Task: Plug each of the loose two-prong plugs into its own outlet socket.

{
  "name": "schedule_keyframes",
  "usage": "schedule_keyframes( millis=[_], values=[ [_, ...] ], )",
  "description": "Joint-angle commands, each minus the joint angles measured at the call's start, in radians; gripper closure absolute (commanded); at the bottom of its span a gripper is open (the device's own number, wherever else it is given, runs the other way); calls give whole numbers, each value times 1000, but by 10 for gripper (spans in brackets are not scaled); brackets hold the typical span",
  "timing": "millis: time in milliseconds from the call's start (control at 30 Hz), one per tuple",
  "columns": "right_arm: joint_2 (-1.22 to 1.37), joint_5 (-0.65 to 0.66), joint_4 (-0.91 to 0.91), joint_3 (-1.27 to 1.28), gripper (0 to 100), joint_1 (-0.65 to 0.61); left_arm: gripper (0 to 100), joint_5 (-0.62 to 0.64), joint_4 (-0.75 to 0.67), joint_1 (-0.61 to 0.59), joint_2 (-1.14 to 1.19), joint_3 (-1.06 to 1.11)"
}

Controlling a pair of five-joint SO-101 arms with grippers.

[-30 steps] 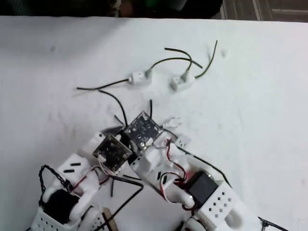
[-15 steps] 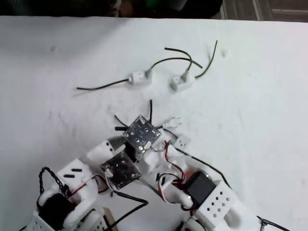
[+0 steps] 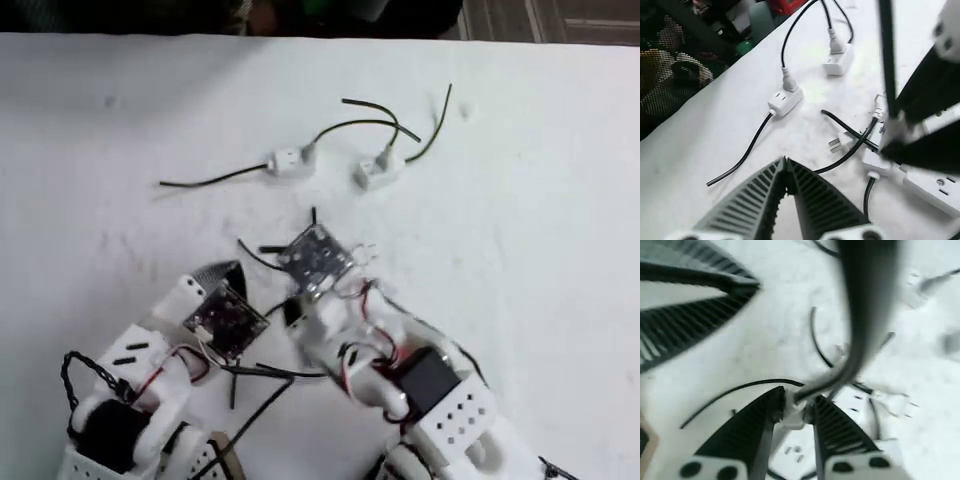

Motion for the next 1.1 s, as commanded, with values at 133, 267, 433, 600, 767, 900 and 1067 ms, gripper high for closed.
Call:
schedule_keyframes(
  millis=[133,267,433,600,767,900,1067],
  values=[
    [-21,87,67,-137,981,297,977,2,-29,-74,5,-14],
    [-21,175,65,-166,981,475,977,2,-61,-102,8,20],
    [-13,198,64,-160,981,547,978,-2,-63,-99,16,-3],
    [-13,198,65,-160,981,552,978,12,-55,-99,271,-152],
    [-13,198,65,-160,981,575,976,37,-61,-97,674,-344],
    [-13,206,62,-160,981,654,934,31,-61,-81,875,-434],
    [-12,206,65,-158,981,696,733,35,-63,-2,1061,-443]
  ],
)
